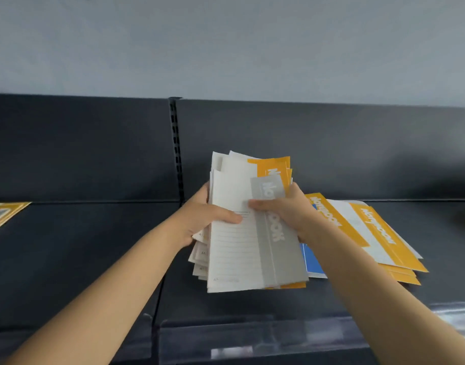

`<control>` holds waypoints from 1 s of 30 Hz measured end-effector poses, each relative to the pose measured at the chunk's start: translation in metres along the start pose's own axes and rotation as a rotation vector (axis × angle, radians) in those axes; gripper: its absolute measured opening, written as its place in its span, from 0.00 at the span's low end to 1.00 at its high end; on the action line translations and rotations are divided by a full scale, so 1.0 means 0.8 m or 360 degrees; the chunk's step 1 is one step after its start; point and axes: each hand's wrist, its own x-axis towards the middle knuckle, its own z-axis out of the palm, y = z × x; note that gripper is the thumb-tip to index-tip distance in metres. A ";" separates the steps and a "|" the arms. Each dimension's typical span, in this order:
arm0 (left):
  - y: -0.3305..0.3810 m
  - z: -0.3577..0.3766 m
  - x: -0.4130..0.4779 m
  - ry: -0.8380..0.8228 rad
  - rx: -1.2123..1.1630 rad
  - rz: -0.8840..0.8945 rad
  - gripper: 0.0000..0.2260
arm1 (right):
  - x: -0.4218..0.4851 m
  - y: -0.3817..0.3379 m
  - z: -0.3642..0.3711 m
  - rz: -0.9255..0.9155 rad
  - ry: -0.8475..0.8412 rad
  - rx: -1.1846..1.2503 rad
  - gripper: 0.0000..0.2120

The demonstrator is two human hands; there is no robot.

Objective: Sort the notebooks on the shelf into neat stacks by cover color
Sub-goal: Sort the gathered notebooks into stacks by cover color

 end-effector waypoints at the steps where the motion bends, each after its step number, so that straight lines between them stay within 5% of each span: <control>1: 0.003 -0.007 -0.009 0.0028 0.0044 0.0054 0.32 | -0.001 -0.003 0.014 -0.0037 0.0004 -0.0026 0.44; 7: 0.014 -0.069 -0.070 0.0398 0.0043 0.0217 0.34 | -0.015 -0.031 0.096 -0.0334 -0.0102 0.0051 0.38; 13: 0.025 -0.146 -0.145 0.0528 0.0097 -0.0025 0.25 | -0.044 -0.049 0.194 -0.0275 -0.0241 0.0160 0.45; 19: 0.017 -0.235 -0.217 0.0835 0.0267 -0.0263 0.43 | -0.076 -0.052 0.302 -0.0151 -0.0348 0.0209 0.43; 30: -0.013 -0.438 -0.340 0.0990 0.0209 -0.0233 0.14 | -0.112 -0.059 0.543 0.0041 -0.0456 0.0136 0.29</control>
